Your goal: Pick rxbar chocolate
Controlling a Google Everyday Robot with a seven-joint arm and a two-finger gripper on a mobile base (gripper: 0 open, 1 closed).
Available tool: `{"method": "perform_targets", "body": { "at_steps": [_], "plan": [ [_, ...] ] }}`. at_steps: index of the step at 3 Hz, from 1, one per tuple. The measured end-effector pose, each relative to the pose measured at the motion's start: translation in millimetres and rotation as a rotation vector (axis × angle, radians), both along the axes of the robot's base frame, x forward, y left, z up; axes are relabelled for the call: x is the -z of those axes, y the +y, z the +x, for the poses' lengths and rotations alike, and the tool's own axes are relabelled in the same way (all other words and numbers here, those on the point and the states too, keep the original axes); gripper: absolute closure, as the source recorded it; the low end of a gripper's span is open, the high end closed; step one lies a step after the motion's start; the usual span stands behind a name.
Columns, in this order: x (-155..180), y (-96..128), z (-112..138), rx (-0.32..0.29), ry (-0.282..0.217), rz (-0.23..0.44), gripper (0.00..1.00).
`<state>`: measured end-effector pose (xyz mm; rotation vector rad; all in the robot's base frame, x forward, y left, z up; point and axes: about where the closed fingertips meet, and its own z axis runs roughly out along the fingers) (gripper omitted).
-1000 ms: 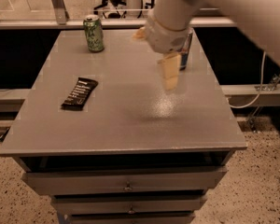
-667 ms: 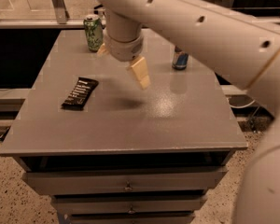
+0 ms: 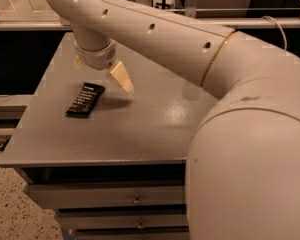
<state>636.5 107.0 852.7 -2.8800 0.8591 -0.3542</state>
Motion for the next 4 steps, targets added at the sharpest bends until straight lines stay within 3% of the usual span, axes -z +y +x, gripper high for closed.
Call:
{"method": "perform_targets", "body": {
  "at_steps": [2, 4],
  "plan": [
    [1, 27, -7, -0.032, 0.115, 0.003, 0.00],
    [10, 24, -19, -0.039, 0.159, 0.056, 0.00]
  ]
}}
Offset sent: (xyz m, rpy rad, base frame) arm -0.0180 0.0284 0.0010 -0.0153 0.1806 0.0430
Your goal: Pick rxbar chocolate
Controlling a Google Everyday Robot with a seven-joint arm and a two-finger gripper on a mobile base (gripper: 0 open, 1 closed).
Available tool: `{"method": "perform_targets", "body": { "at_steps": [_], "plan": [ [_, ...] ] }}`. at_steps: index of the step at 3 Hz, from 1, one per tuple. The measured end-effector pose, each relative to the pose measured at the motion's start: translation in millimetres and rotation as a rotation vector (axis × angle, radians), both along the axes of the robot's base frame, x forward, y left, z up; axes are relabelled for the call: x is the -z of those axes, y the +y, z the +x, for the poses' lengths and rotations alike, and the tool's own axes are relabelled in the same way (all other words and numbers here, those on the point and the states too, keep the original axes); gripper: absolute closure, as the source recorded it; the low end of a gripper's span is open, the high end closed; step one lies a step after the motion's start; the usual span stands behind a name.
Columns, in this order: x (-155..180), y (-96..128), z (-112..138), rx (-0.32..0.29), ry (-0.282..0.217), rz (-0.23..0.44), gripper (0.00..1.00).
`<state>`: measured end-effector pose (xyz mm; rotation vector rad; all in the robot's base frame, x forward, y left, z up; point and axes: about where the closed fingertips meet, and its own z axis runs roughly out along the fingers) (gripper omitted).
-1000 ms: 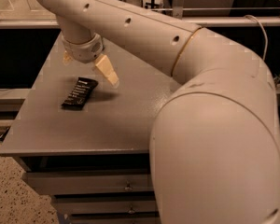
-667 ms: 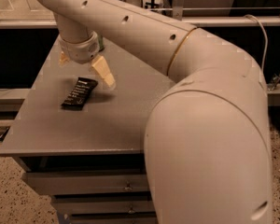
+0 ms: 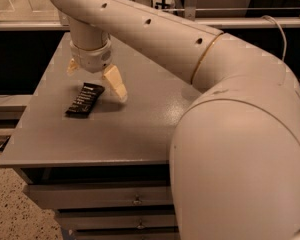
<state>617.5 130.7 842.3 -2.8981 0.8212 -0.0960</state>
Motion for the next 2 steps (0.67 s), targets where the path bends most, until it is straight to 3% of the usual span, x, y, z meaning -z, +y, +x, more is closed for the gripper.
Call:
{"method": "perform_targets", "body": {
  "at_steps": [1, 2],
  "plan": [
    [12.3, -0.6, -6.6, 0.000, 0.028, 0.012, 0.02],
    [18.6, -1.2, -8.7, 0.005, 0.040, 0.010, 0.24]
  ]
}}
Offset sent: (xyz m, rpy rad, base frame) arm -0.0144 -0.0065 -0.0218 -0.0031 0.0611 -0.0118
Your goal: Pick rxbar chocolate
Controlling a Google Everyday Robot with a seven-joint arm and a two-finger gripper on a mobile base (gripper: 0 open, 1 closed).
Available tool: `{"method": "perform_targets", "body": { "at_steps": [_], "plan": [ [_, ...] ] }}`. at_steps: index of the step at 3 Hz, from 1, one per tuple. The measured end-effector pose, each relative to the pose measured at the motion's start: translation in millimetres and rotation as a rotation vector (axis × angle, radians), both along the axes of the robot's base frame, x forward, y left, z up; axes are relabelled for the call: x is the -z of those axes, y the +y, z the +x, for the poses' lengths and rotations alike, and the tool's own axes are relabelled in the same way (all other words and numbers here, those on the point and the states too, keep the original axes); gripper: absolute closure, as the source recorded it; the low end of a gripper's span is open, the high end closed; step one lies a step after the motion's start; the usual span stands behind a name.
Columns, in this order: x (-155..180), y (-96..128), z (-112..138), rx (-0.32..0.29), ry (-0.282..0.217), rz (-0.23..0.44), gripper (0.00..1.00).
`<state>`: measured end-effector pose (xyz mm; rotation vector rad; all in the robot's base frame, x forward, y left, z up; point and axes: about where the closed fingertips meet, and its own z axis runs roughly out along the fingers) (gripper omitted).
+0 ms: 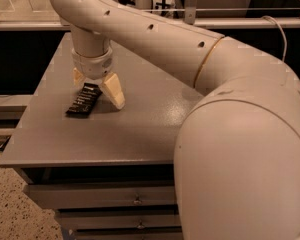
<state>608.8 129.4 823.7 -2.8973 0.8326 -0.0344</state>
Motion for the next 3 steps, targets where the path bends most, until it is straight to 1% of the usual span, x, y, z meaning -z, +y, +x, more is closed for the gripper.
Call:
{"method": "perform_targets", "body": {
  "at_steps": [1, 3],
  "plan": [
    [0, 1, -1, 0.002, 0.008, -0.003, 0.46],
    [-13, 1, -1, 0.002, 0.008, -0.004, 0.93]
  ]
}}
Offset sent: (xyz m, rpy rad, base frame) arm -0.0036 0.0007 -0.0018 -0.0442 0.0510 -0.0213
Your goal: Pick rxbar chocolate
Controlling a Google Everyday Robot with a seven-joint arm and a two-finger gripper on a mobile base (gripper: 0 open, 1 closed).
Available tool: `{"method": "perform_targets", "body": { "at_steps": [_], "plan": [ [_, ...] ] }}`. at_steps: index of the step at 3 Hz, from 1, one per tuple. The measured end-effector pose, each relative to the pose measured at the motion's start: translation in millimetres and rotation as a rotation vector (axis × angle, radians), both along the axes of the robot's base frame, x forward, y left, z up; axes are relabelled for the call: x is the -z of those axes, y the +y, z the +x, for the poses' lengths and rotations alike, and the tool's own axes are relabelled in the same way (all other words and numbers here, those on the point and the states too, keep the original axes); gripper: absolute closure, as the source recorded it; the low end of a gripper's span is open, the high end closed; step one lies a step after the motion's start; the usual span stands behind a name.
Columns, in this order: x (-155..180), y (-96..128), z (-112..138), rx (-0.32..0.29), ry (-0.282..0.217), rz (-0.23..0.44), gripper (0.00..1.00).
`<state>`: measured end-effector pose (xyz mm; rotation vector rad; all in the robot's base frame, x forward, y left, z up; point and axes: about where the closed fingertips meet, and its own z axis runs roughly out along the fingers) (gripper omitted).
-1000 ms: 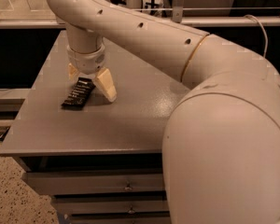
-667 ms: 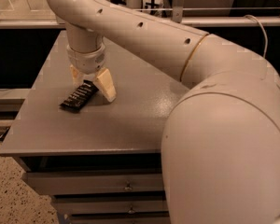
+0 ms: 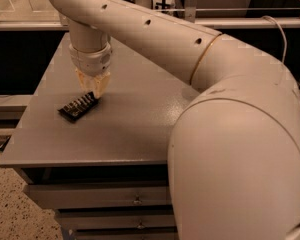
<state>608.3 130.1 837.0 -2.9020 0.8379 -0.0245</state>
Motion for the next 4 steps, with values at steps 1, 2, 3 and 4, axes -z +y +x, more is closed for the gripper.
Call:
{"method": "perform_targets", "body": {
  "at_steps": [1, 2, 3, 4],
  "plan": [
    [3, 1, 2, 0.021, 0.013, -0.001, 1.00],
    [-18, -7, 13, 0.081, -0.007, 0.053, 1.00],
    [-49, -16, 25, 0.134, -0.048, 0.126, 1.00],
    [-99, -25, 32, 0.263, -0.084, 0.327, 1.00]
  ]
}}
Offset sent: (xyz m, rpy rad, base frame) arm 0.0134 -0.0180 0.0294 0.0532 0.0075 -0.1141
